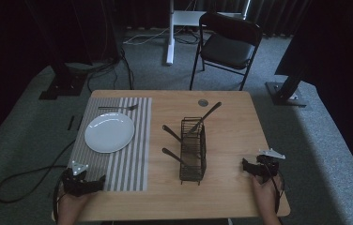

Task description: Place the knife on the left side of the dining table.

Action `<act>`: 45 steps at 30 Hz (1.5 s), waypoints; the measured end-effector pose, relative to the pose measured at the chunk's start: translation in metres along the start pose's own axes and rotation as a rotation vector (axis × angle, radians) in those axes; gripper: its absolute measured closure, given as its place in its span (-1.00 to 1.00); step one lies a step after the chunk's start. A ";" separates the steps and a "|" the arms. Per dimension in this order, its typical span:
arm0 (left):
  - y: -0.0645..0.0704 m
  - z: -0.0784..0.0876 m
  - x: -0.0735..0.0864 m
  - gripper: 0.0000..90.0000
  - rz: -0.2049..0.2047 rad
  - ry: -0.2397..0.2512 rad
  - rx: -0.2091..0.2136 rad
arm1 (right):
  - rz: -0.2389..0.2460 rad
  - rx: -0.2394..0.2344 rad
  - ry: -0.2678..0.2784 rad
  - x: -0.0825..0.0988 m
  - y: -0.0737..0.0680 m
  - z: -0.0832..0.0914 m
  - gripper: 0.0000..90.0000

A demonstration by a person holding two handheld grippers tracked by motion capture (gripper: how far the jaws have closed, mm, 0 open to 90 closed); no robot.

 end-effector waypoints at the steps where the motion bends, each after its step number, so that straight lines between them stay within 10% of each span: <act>1: 0.000 0.000 0.000 -1.00 0.000 -0.001 0.000 | 0.000 0.000 0.000 0.000 0.000 0.000 -0.74; 28: 0.000 0.002 -0.001 -0.93 -0.026 -0.011 0.011 | 0.000 0.000 0.000 0.000 0.000 0.000 -0.74; 45: 0.024 0.011 -0.018 -0.93 -0.109 -0.012 0.107 | -0.001 0.000 0.000 0.000 0.000 0.000 -0.74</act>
Point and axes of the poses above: each handheld gripper's, and its own axes: z roughly backward along the jaws, x roughly out of its underside, y roughly to its right, the point moved 1 cm from there along -z, roughly forward along the jaws, and after that the axes turned 7 degrees about -y, right-handed, at the moved point
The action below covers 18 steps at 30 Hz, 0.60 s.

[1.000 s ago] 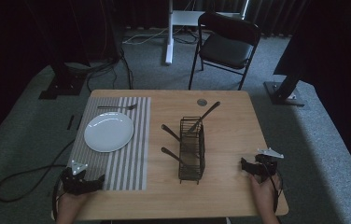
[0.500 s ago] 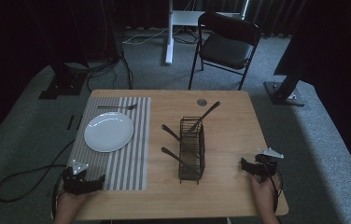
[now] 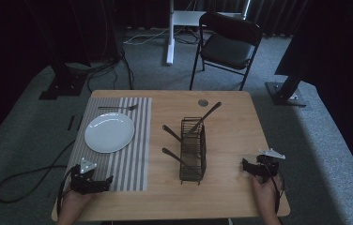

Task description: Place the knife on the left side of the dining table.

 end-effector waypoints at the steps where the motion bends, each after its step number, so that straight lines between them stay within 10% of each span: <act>1: 0.001 0.000 -0.001 -0.93 -0.005 0.000 0.010 | -0.001 0.000 0.001 0.000 0.000 0.000 -0.74; 18: 0.033 0.009 -0.024 -0.92 -0.110 0.041 0.103 | -0.001 0.000 0.000 0.000 0.000 0.000 -0.74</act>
Point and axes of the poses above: each handheld gripper's, and its own axes: z roughly backward along the jaws, x roughly out of its underside, y roughly to its right, the point moved 1 cm from there along -z, roughly forward along the jaws, and after that the axes turned 7 degrees about -y, right-handed, at the moved point
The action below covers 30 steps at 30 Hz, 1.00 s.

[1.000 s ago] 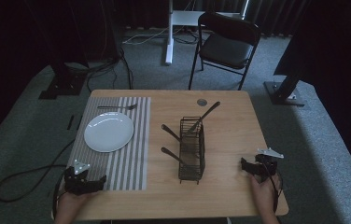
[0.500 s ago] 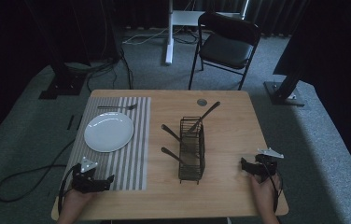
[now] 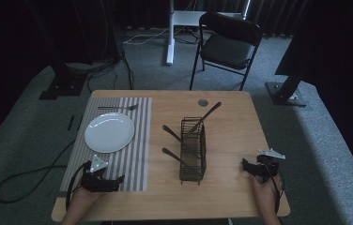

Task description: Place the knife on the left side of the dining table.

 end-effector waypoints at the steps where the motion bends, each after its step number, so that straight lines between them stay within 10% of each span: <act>1: 0.001 0.001 -0.001 -0.92 -0.009 0.003 0.005 | 0.001 0.000 0.000 0.000 0.000 0.000 -0.74; 30: 0.045 0.017 -0.042 -0.88 -0.135 0.085 0.106 | 0.000 0.000 0.000 0.000 0.000 0.000 -0.74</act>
Point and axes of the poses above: each handheld gripper's, and its own axes: z roughly backward along the jaws, x roughly out of its underside, y roughly to its right, the point moved 1 cm from there along -z, roughly forward along the jaws, and after that the axes turned 7 degrees about -y, right-handed, at the moved point
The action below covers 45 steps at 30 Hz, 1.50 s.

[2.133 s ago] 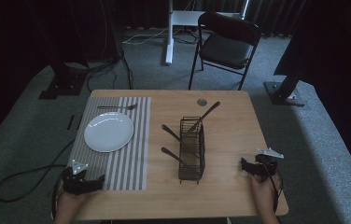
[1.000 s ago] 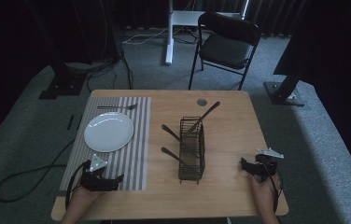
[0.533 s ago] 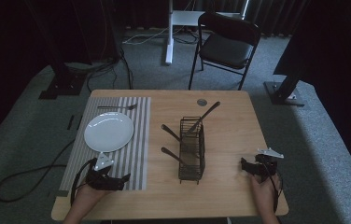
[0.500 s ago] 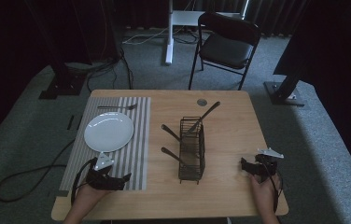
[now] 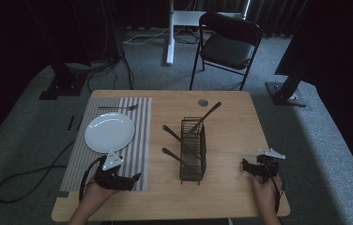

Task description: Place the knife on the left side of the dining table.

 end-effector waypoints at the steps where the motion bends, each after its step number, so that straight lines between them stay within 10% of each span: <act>1: 0.000 0.000 0.000 -0.89 0.000 0.000 0.000 | 0.000 0.000 0.000 0.000 0.000 0.000 -0.74; 45: 0.058 0.010 -0.087 -0.88 -0.160 0.122 0.161 | 0.001 0.000 0.001 0.000 0.000 0.000 -0.74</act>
Point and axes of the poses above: each handheld gripper's, and its own axes: z roughly backward along the jaws, x roughly out of its underside, y roughly to its right, the point moved 1 cm from there along -z, roughly forward along the jaws, and after that the axes turned 7 degrees about -y, right-handed, at the moved point
